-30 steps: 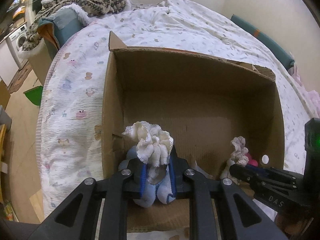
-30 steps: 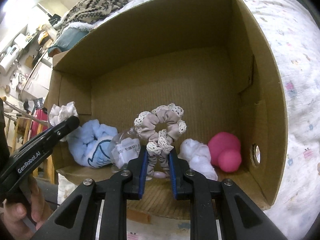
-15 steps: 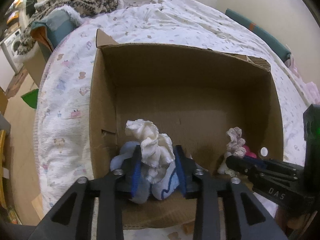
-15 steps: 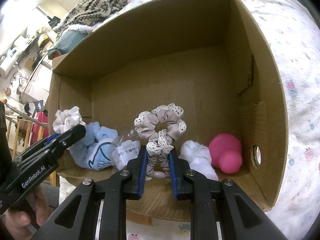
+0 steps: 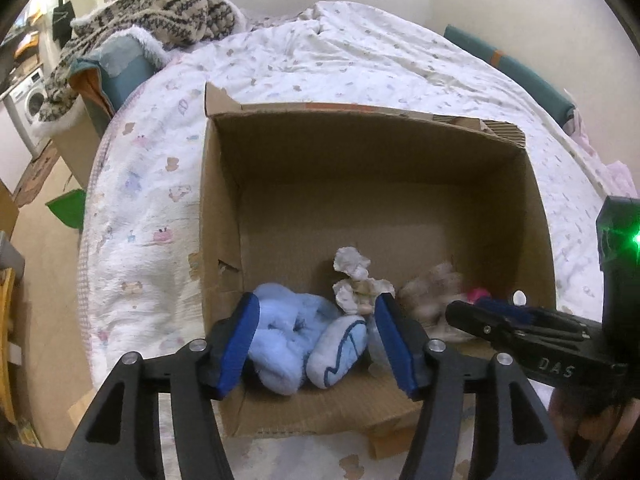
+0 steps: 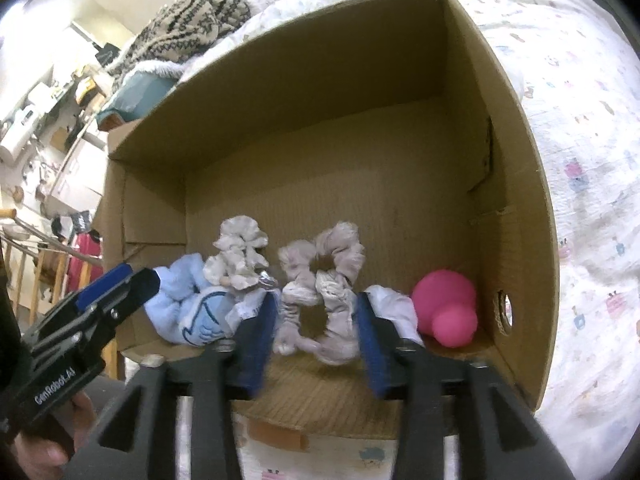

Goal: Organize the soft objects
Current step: 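Open both tools to release the scrunchies into the box, then withdraw both tools from the box toward the peach foam tube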

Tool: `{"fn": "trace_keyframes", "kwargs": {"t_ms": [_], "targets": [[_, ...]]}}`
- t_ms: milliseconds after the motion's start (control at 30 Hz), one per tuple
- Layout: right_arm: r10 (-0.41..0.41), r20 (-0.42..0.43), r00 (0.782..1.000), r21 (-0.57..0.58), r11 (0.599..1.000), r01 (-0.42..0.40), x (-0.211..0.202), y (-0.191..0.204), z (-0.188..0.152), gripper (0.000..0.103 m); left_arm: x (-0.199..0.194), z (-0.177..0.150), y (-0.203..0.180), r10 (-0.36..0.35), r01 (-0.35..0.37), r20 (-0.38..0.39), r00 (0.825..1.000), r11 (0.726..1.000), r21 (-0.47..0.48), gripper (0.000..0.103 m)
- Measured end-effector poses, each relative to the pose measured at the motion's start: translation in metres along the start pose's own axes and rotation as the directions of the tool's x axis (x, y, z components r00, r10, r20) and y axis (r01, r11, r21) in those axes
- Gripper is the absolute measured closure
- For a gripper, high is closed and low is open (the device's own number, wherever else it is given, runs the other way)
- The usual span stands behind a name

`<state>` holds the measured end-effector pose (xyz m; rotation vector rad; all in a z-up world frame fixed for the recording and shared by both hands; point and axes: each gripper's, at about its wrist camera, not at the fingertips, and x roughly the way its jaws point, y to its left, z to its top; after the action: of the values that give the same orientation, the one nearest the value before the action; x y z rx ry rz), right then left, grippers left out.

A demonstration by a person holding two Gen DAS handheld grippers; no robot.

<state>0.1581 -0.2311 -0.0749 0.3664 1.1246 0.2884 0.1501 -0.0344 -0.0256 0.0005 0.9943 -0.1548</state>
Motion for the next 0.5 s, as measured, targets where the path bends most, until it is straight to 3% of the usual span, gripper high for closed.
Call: {"fn": "trace_keyframes", "kwargs": {"t_ms": [200,500], "targets": [[-0.021,0.022,1.0,-0.002,1.0,0.021,-0.007,0.001,-0.005,0.038,-0.021,-0.009,0.006,-0.022,0.021,-0.004,1.0,0.999,-0.033,0.04],[-0.063,0.038,0.997,-0.039,0.997,0.065,-0.02,0.006,-0.021,0.038,-0.038,-0.033,0.023,0.014,-0.015,-0.011,1.0,0.993,-0.113,0.04]]}}
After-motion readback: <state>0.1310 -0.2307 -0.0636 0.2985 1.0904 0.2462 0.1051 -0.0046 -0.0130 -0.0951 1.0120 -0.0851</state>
